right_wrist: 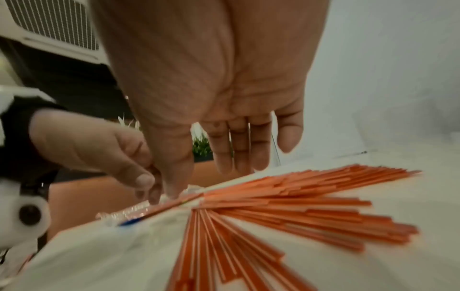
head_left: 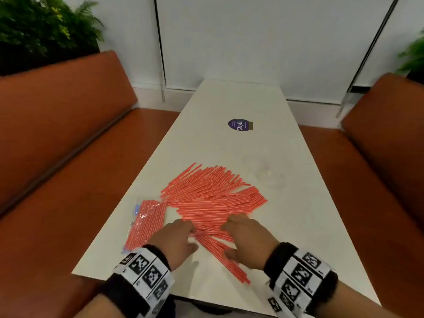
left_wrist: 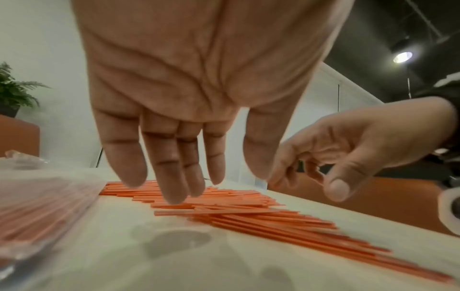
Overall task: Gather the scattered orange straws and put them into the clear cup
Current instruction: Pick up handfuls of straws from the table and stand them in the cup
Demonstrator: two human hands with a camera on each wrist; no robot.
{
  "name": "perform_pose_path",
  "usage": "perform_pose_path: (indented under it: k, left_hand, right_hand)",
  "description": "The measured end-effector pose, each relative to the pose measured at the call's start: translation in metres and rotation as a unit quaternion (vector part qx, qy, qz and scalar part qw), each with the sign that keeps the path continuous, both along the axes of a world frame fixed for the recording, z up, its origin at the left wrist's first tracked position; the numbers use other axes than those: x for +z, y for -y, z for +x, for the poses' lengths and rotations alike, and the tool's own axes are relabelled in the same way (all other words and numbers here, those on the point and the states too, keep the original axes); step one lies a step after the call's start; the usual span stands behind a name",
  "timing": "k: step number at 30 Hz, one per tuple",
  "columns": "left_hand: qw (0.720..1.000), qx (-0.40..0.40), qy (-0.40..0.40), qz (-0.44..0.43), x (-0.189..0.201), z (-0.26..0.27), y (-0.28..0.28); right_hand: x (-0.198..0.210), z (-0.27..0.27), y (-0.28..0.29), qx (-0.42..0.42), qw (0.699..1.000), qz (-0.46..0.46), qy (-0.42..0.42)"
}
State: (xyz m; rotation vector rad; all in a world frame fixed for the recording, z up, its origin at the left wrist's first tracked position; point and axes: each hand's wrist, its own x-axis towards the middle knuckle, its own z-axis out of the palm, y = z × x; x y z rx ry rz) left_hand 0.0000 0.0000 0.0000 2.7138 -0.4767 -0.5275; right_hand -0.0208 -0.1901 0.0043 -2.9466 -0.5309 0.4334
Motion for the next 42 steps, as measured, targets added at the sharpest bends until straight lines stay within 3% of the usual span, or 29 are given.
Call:
perform_pose_path:
  k: [4, 16, 23, 27, 30, 33, 35, 42]
  left_hand:
    - [0.999, 0.010, 0.011, 0.038, -0.010, 0.010, 0.006]
    - [0.999, 0.013, -0.037, 0.032, -0.022, 0.014, 0.012]
    - [0.998, 0.003, -0.060, -0.023, -0.014, 0.017, 0.013]
    - [0.980, 0.016, -0.126, -0.151, -0.008, 0.023, 0.021]
    - [0.926, 0.094, -0.209, -0.301, -0.001, 0.025, 0.037]
    - [0.793, 0.202, -0.316, -0.480, 0.005, 0.034, 0.058]
    - [0.722, 0.260, -0.344, -0.541, 0.009, 0.040, 0.068]
    - [0.610, 0.365, -0.295, -0.638, 0.011, 0.053, 0.078]
  right_hand:
    - [-0.011, 0.020, -0.021, 0.002, 0.998, -0.070, 0.001]
    - [-0.028, 0.036, -0.023, -0.001, 0.995, -0.101, -0.003]
    - [-0.026, 0.039, -0.014, -0.045, 0.998, -0.009, -0.034]
    - [-0.016, 0.040, -0.009, -0.117, 0.987, 0.102, -0.034]
    - [-0.004, 0.038, -0.011, -0.121, 0.979, 0.167, 0.000]
    - [0.005, 0.037, -0.022, -0.105, 0.971, 0.211, 0.025]
    - [0.005, 0.039, -0.026, -0.104, 0.972, 0.205, 0.056]
    - [0.006, 0.036, -0.016, -0.039, 0.974, 0.179, 0.132]
